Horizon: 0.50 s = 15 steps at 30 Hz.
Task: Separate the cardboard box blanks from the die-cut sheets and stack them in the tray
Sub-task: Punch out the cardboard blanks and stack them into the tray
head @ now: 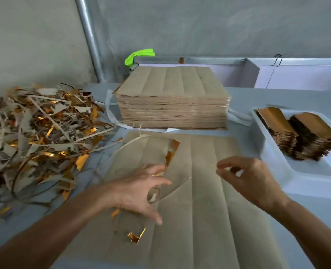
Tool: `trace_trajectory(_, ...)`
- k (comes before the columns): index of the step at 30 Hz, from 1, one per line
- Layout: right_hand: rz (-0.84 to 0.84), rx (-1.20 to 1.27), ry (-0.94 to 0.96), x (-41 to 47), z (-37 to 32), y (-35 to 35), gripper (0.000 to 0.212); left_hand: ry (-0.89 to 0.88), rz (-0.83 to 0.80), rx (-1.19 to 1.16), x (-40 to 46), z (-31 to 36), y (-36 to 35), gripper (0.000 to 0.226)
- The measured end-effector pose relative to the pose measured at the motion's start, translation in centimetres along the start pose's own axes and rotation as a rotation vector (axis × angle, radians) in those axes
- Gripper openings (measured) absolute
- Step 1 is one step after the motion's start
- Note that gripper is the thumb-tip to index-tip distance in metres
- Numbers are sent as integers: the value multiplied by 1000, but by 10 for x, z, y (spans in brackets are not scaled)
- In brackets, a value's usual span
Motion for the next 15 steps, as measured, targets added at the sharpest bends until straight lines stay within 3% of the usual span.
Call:
trace_trajectory(3,-247,55,40,-17,-29,-39,28,126,-162,65,-45,-50,-4,111)
trace_trajectory(7,-484,-51,183,-26,-69,-85,79,224,-178,175,-62,-83,-20,108)
trace_trajectory(10,-603,-174,270,-26,-90,-112,106,171,-99,121,-52,-89,-25,83)
trace_trajectory(15,-606,-337,255,-5,-99,-144,106,62,200,144,-30,-90,-13,23)
Point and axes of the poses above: each hand's wrist, its own x-axis towards the middle knuckle, its own y-axis out of the back of the hand, z = x × y, the point moved 2 cm from there along x, towards the middle knuckle, and after that the axes turned 1 degree about z, right-handed, at the moved point
